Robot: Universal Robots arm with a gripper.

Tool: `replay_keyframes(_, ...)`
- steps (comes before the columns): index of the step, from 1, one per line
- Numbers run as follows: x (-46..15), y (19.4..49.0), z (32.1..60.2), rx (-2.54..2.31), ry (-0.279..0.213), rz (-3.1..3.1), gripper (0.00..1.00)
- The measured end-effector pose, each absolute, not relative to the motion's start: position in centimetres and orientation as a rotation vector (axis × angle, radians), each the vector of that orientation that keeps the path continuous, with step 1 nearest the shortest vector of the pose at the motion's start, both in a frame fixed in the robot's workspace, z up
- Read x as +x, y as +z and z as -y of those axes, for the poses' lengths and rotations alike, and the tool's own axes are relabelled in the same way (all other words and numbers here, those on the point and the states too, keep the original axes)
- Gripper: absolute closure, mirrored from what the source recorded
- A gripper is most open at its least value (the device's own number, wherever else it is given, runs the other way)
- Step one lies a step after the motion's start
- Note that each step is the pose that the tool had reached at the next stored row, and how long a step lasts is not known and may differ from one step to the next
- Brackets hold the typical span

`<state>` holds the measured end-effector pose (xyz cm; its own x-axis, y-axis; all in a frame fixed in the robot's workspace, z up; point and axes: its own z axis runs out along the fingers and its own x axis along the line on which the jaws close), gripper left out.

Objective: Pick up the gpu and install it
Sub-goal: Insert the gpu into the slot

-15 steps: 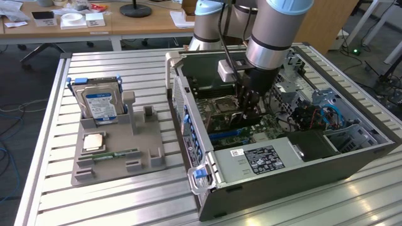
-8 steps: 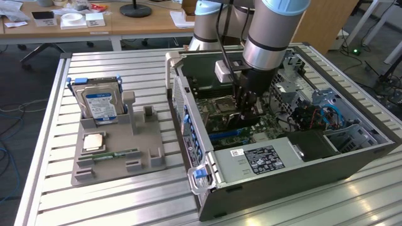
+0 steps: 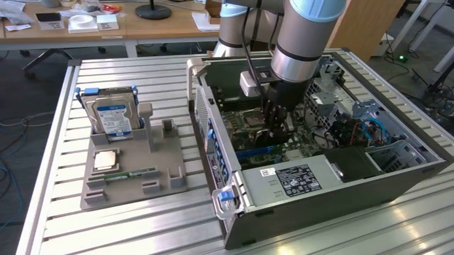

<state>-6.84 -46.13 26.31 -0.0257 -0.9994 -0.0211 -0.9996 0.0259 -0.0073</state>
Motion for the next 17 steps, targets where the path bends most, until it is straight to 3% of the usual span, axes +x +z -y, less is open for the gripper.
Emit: replay_keyframes(17,-7.56,26.18,46.11,-2.178,0.015,-2.235,0.73)
